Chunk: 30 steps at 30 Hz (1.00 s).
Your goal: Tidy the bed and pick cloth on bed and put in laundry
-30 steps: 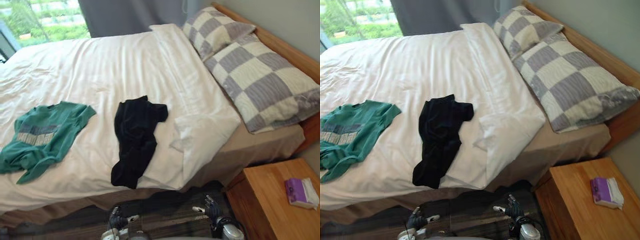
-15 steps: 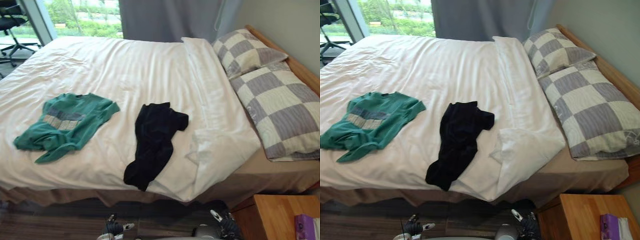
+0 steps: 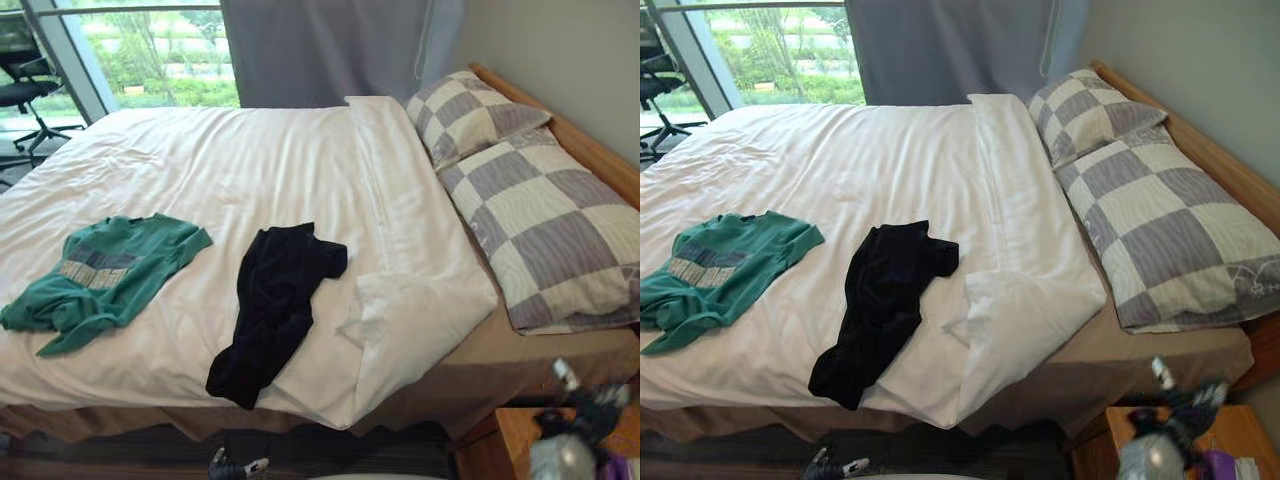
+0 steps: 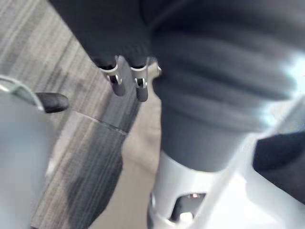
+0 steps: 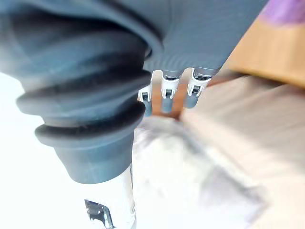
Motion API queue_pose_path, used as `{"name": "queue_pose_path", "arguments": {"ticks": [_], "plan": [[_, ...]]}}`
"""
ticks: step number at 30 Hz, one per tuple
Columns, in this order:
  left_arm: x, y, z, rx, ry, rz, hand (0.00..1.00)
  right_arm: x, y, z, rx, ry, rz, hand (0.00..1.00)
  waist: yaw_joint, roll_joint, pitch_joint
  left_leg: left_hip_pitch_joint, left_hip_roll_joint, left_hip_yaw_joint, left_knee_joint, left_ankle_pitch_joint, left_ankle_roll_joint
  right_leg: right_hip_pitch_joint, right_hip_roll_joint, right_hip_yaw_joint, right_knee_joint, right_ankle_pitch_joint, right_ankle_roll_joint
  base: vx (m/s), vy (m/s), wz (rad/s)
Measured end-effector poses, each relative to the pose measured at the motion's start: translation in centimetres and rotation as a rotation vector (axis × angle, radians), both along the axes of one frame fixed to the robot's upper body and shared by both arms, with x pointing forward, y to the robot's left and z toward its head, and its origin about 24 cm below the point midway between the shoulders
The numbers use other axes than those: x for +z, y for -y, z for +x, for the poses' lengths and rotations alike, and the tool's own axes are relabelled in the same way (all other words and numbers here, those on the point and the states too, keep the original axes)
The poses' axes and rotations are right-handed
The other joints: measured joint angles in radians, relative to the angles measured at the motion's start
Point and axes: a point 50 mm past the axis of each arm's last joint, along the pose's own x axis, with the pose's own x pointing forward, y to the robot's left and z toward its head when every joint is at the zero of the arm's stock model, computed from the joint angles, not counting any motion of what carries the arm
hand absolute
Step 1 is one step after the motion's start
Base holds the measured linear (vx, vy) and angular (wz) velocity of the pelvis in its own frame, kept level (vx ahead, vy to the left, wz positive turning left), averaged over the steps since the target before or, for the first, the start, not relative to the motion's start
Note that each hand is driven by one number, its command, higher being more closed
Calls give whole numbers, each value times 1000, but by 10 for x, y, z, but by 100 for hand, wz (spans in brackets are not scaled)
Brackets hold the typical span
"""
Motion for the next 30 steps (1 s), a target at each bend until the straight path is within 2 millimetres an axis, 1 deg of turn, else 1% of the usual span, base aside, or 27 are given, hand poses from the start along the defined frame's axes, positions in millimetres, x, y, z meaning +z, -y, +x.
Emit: {"name": "queue_pose_path", "arguments": {"ticks": [1, 2, 3, 4, 5, 6, 7, 8, 10, 13, 16, 18, 19, 20, 23, 24, 25, 27, 28, 29, 30], "plan": [[0, -2, -6, -10, -19, 6, 0, 25, -1, 16, 64, 42, -96, 0, 3, -6, -9, -6, -3, -1, 0, 4, 0, -1, -3, -4, -5, 6, 1, -1, 7, 12], [0, -4, -10, -18, -31, 13, 0, 41, -7, 30, 121, 70, -155, 0, 3, -13, -11, -8, -7, -2, 0, 10, 2, -1, -4, -4, -9, 10, 3, 4, 10, 6], [0, -5, -13, -25, -40, 20, 0, 51, -13, 39, 172, 84, -198, 0, 2, -18, -14, -9, -13, -3, -1, 13, 1, -1, -5, -4, -16, 15, 3, 0, 0, 0], [-1, -8, -15, -41, -52, 30, 0, 67, -27, 56, 270, 97, -274, 0, 3, -23, -15, -15, -16, -6, -1, 17, 0, -1, -6, -7, -26, 23, 2, 9, 3, 6], [-1, -10, -17, -59, -63, 42, 0, 76, -41, 70, 369, 83, -327, 0, 4, -23, -15, -22, -20, -10, -1, 18, 0, 1, -7, -12, -40, 31, 4, 11, -1, 8], [0, -11, -17, -84, -68, 50, 0, 79, -51, 80, 437, 65, -354, 0, 4, -26, -15, -24, -22, -14, -2, 22, 0, 2, -9, -15, -42, 32, 6, 11, -1, 20], [0, -10, -14, -123, -71, 60, 0, 81, -68, 96, 553, 28, -385, 0, 4, -25, -15, -28, -29, -34, -2, 23, 1, 8, -14, -27, -42, 31, 8, 15, 7, 23], [0, -11, -14, -142, -73, 66, 0, 80, -76, 103, 604, 4, -403, 0, 6, -21, -12, -29, -33, -43, -2, 23, 1, 12, -17, -33, -42, 30, 10, 14, 8, 29], [0, -11, -14, -173, -82, 74, 0, 75, -85, 116, 679, -71, -435, 0, 6, -19, -15, -44, -46, -69, -2, 23, 2, 15, -26, -55, -42, 28, 14, 15, 11, 34], [0, -11, -13, -201, -73, 88, 0, 70, -90, 135, 742, -198, -497, 0, 13, -8, -4, -72, -59, -103, -2, 28, 9, -1, -40, -74, -42, 32, 20, 7, 18, 27], [1, -11, -9, -222, -68, 94, 0, 75, -89, 151, 772, -282, -584, 0, 17, 4, 19, -112, -65, -127, -2, 38, 23, -28, -44, -82, -42, 38, 18, -22, -8, 15], [2, -12, -3, -243, -55, 99, 0, 82, -88, 160, 776, -305, -615, 0, 28, 4, 43, -136, -66, -135, -2, 44, 27, -49, -44, -83, -42, 44, 17, -39, -18, 5], [3, -14, 0, -248, -49, 105, 0, 84, -89, 164, 782, -312, -617, 0, 27, 0, 53, -151, -66, -143, -2, 48, 29, -61, -44, -86, -42, 46, 16, -49, -22, 8], [4, -17, 4, -252, -36, 116, 0, 87, -90, 168, 788, -317, -623, 0, 28, -5, 70, -163, -66, -146, -1, 52, 32, -71, -44, -88, -42, 50, 14, -54, -23, 7], [12, -30, 32, -275, 22, 161, 0, 100, -88, 183, 777, -337, -655, 0, 30, -29, 150, -222, -68, -164, 2, 75, 40, -123, -46, -94, -35, 65, 0, -71, -19, 10], [14, -32, 37, -278, 30, 169, 0, 101, -89, 185, 777, -345, -662, 0, 31, -32, 165, -230, -68, -168, 2, 79, 43, -130, -46, -96, -33, 67, -2, -68, -11, 8], [17, -37, 48, -283, 41, 183, 0, 102, -92, 188, 796, -363, -676, 0, 33, -40, 193, -244, -68, -169, 3, 84, 45, -145, -46, -95, -31, 72, -9, -38, -6, 3], [20, -40, 58, -279, 56, 186, 0, 104, -97, 191, 824, -366, -696, 0, 31, -44, 221, -259, -69, -169, 13, 85, 46, -159, -49, -90, -25, 75, -14, -18, -1, -1], [23, -41, 66, -278, 76, 191, 0, 106, -101, 193, 847, -371, -721, 0, 31, -48, 253, -267, -69, -170, 22, 84, 47, -168, -53, -81, -14, 75, -14, -49, 6, -4], [25, -42, 75, -285, 84, 197, 0, 107, -103, 193, 873, -407, -777, 0, 32, -51, 269, -286, -68, -171, 26, 85, 48, -188, -53, -77, -8, 77, -16, -43, 4, -2], [26, -43, 76, -287, 85, 198, 0, 107, -104, 193, 878, -412, -783, 0, 32, -50, 271, -289, -68, -172, 27, 85, 48, -190, -53, -77, -7, 77, -16, -47, -4, -1]]}}
